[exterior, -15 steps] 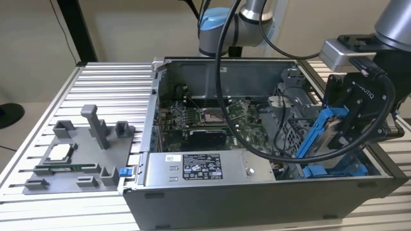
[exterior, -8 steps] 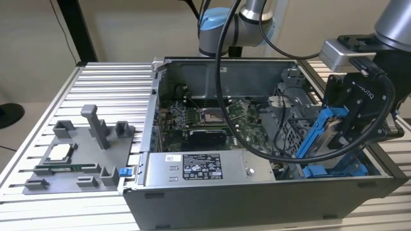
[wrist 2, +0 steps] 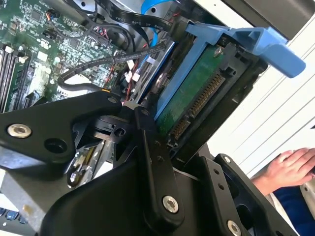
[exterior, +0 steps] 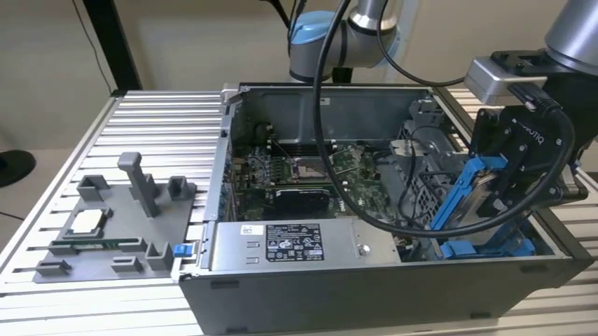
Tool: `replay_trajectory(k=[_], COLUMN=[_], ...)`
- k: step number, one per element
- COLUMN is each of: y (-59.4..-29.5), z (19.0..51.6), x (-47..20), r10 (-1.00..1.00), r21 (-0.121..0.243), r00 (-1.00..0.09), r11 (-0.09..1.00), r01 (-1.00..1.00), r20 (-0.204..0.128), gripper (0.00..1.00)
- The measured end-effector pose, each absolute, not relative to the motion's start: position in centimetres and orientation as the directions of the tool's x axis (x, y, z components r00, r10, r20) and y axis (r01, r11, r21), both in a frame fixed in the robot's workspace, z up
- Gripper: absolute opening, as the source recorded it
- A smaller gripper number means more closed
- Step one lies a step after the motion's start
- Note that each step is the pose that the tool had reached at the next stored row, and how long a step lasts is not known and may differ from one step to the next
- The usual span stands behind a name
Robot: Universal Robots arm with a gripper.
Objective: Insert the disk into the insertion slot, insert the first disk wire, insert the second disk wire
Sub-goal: 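Insert the disk into the insertion slot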
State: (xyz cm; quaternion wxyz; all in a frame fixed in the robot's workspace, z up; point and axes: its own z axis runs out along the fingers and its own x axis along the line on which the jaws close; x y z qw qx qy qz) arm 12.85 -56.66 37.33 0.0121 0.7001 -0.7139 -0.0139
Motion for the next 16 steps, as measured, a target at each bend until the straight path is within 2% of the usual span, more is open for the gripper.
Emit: replay_trajectory(k=[3, 4, 16], y=[-56.7, -56.6, -56.5], z=[37.3, 37.3, 39.8], x=[12.9, 12.9, 12.8], r10=[-1.000, -1.000, -1.000], r21=[0.037, 0.037, 0.037], r00=[-0.020, -0.019, -0.020], r11=[0.019, 0.019, 0.020], r01=[-0.999, -0.999, -0.999], r20=[-0.002, -0.003, -0.004], gripper=[0.00, 1.00, 1.00])
